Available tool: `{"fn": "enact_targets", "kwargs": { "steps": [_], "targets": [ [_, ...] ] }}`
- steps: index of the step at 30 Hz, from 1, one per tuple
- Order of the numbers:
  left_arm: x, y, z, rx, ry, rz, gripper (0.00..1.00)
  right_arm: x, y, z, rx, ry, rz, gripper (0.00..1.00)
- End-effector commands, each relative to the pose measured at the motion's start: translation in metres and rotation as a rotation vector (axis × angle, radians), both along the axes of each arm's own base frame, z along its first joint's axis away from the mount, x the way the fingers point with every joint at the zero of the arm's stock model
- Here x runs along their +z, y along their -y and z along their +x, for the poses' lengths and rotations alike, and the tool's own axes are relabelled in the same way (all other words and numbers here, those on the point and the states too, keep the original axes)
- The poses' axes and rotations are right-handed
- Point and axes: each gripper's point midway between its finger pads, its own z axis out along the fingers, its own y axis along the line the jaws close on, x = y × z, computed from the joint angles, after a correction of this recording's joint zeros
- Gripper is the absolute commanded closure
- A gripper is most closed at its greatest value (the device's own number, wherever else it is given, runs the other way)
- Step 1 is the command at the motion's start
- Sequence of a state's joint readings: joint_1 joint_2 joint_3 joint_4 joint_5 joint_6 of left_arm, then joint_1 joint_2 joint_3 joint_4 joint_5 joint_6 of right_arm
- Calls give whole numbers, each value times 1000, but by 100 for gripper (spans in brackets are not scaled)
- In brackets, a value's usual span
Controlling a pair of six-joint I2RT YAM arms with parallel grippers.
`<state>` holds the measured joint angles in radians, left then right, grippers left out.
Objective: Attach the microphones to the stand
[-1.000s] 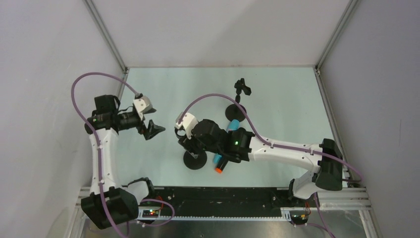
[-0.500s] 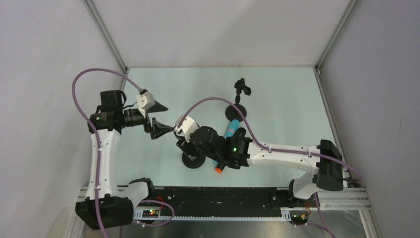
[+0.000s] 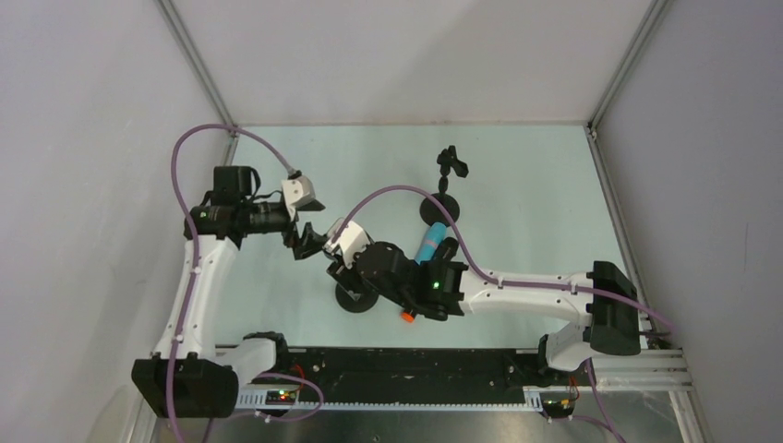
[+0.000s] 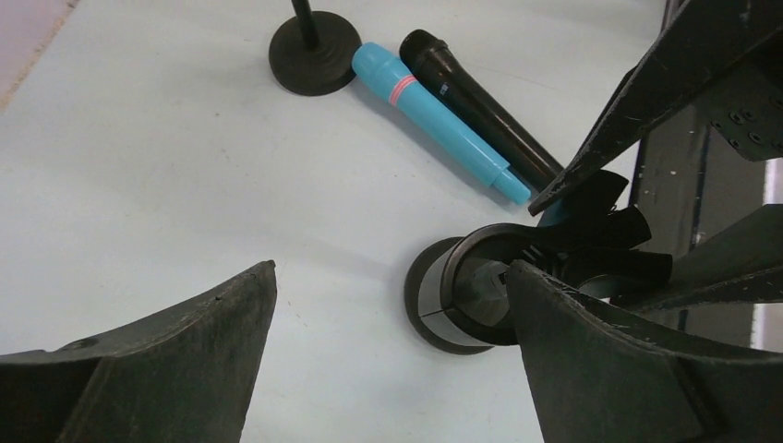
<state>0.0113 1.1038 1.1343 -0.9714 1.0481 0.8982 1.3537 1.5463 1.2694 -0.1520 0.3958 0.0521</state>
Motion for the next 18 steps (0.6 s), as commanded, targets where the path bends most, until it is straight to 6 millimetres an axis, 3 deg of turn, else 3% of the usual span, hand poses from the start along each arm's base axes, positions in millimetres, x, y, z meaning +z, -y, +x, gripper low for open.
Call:
{"fn": "enact_targets", "kwargs": {
  "steps": [1, 7, 11, 13, 18],
  "targets": [
    [-25, -24, 4, 85, 38, 165, 2, -19, 4, 1, -28, -45, -13, 100],
    [-36, -36, -6, 131, 60, 233, 2, -29, 13, 13, -97, -67, -24, 100],
    [-29, -38, -6, 158, 55, 200, 2, -33, 16, 14, -119, -81, -27, 100],
    [-17, -36, -2, 172, 39, 147, 2, -33, 15, 14, -123, -85, -19, 100],
    [48, -30, 10, 200, 42, -48, 2, -27, 15, 20, -190, -100, 21, 100]
  ]
}}
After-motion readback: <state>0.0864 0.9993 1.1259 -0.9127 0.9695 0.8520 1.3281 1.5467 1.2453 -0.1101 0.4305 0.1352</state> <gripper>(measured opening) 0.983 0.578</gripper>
